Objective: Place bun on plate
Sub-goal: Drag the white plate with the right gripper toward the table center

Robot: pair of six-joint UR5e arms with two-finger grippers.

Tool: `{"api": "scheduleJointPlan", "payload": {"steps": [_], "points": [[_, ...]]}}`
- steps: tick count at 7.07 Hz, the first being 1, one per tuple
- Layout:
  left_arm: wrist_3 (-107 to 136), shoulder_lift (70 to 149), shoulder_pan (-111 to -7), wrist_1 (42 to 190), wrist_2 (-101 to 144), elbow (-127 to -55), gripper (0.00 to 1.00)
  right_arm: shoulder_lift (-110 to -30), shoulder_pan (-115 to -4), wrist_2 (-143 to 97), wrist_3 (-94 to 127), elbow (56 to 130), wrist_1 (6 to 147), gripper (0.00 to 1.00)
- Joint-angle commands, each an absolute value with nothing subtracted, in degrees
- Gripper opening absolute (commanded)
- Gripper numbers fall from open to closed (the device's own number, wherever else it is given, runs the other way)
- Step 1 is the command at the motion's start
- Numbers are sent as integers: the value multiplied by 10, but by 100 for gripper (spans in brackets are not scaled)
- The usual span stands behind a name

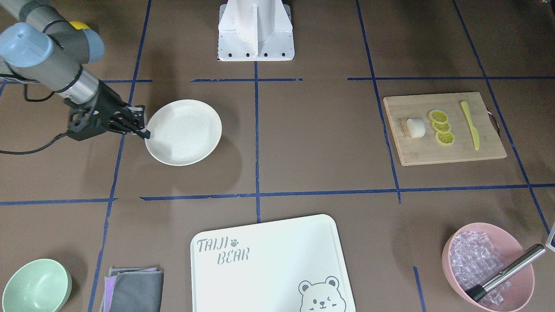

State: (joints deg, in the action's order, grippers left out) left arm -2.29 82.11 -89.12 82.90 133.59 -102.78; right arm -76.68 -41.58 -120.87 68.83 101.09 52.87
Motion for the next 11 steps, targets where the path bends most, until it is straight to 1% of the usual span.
{"api": "scheduleJointPlan", "payload": {"steps": [1, 2, 4, 5, 6, 7, 8, 9, 11], "points": [[-23, 824, -890, 829, 1336, -1026, 100, -659, -329, -1117, 728, 993, 644, 0], [-23, 824, -890, 830, 1336, -1025, 100, -627, -303, -1079, 749, 964, 653, 0], [-23, 824, -890, 829, 1336, -1022, 100, -613, -282, -1060, 756, 949, 654, 0], [-23, 824, -890, 829, 1335, -1021, 100, -613, -276, -1050, 756, 945, 654, 7], [-23, 824, -890, 829, 1336, -1021, 100, -613, -276, -1049, 756, 942, 655, 51], [-23, 824, -890, 829, 1336, -1021, 100, -613, -277, -1048, 758, 943, 656, 100], [-23, 824, -890, 829, 1335, -1021, 100, -612, -290, -1050, 757, 952, 694, 100], [-23, 824, -890, 830, 1335, -1022, 100, -611, -327, -1071, 745, 976, 758, 100], [-23, 825, -890, 830, 1335, -1034, 100, -623, -447, -1164, 597, 1009, 857, 100]]}}
